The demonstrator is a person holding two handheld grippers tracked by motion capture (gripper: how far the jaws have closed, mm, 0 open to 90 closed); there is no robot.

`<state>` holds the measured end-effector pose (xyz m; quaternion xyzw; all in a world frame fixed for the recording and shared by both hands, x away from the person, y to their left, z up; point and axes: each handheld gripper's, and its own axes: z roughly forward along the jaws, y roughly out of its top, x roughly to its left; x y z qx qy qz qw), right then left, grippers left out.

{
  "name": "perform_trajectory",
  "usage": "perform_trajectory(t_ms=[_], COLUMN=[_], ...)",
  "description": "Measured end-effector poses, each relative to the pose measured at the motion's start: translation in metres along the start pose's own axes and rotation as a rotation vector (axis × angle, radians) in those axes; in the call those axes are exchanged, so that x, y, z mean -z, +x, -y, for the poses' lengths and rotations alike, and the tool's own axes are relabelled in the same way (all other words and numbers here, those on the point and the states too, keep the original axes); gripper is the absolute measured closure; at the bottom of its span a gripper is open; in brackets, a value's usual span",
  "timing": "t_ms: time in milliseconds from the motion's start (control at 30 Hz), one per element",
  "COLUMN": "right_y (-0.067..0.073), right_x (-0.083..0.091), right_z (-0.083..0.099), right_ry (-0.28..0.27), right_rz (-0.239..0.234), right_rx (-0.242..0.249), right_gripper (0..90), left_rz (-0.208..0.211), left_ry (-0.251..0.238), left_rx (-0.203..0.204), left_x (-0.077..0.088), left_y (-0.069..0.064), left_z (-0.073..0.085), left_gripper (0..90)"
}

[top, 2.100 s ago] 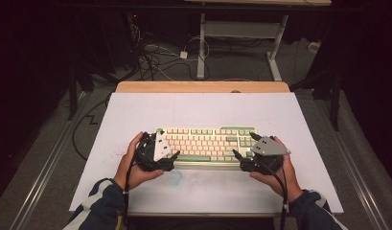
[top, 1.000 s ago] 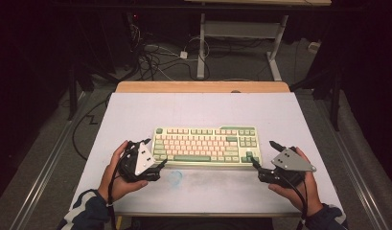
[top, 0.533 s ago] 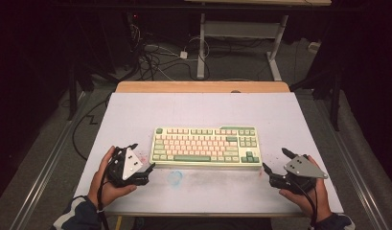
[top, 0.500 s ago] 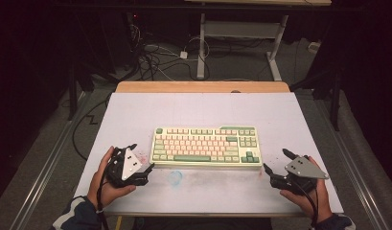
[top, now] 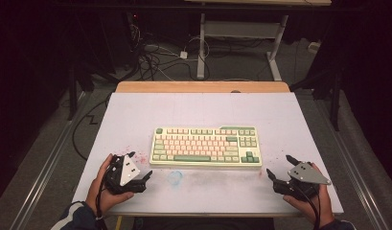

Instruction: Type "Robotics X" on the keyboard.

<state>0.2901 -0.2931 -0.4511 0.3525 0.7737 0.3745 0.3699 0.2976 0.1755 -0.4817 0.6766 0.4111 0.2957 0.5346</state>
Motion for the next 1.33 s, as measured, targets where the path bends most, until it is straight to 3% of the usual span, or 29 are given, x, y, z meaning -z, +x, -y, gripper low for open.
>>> perform_trajectory(t_ms=[100, 1333], right_y=[0.002, 0.000], right_x=[0.002, 0.003], right_z=[0.000, 0.000], right_ry=[0.011, 0.002], right_rz=[0.003, 0.014], right_rx=[-0.001, 0.000], right_gripper=[20.5, 20.1], left_rz=[0.011, 0.012], left_ry=[-0.008, 0.044], left_rx=[0.021, 0.016], left_x=[0.000, -0.013], left_y=[0.001, 0.000], left_z=[-0.002, 0.000], left_gripper=[15.2, 15.2])
